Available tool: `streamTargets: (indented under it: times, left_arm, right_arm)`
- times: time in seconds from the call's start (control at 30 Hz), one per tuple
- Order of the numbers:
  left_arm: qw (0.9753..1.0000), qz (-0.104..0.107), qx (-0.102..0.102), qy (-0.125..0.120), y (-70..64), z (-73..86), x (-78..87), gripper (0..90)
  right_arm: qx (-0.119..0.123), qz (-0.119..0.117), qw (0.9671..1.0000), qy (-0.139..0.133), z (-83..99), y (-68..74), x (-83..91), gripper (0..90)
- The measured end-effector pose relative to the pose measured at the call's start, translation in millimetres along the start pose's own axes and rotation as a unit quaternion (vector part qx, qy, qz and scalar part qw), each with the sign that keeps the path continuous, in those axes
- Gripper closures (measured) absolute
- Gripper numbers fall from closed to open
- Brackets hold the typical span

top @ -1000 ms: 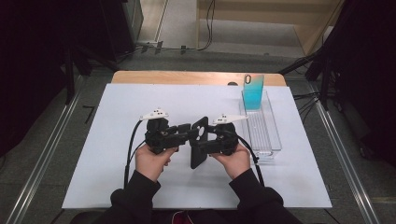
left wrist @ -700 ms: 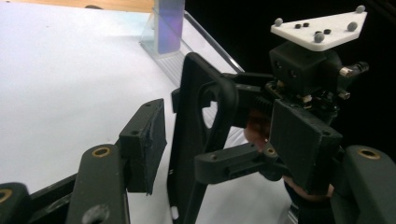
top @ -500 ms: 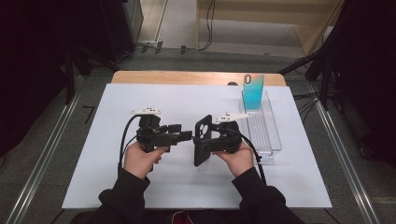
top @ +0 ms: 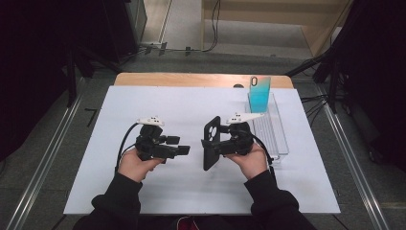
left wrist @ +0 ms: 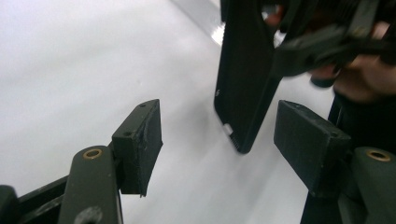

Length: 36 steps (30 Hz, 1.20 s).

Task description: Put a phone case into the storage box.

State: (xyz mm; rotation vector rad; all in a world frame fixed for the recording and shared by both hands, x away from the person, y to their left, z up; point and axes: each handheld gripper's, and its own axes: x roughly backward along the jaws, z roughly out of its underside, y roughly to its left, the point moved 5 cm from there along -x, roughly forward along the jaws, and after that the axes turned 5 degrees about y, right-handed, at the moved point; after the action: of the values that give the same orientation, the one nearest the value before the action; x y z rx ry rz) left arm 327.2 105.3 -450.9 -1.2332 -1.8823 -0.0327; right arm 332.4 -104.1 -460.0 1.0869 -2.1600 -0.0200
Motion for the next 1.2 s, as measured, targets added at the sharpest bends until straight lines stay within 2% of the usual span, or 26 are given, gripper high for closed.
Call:
streamTargets:
  times: [0.1,0.2,0.33,0.43,0.77,0.97,1.2]
  left_arm:
    - [0.9999,0.004,0.000,0.010,5.0,5.9,-1.7,32.6]
    - [0.9999,0.004,-0.001,0.014,9.8,9.7,-1.5,32.6]
    - [0.9996,0.014,-0.017,0.016,10.9,13.0,-0.5,32.6]
    - [0.9994,0.008,-0.025,0.024,9.9,15.3,-0.1,32.6]
    - [0.9989,0.025,-0.030,0.024,10.3,26.2,3.2,30.0]
    - [0.9989,0.023,-0.034,0.023,12.2,32.9,6.3,30.0]
    - [0.9991,0.022,-0.027,0.025,14.1,39.0,8.3,30.0]
  right_arm:
    - [-0.003,-0.007,1.0000,0.003,0.3,-1.2,2.6,11.6]
    - [0.005,-0.012,0.9999,0.007,0.2,-2.3,5.2,11.7]
    - [0.013,-0.020,0.9997,0.008,-0.9,-2.6,9.4,11.7]
    - [0.022,-0.026,0.9993,0.014,-1.4,-2.7,12.3,11.7]
    - [0.033,-0.046,0.9981,0.023,-3.0,-7.0,21.2,11.7]
    - [0.042,-0.053,0.9973,0.028,-6.5,-8.3,27.2,11.7]
    - [0.048,-0.055,0.9970,0.026,-11.2,-10.7,36.8,11.7]
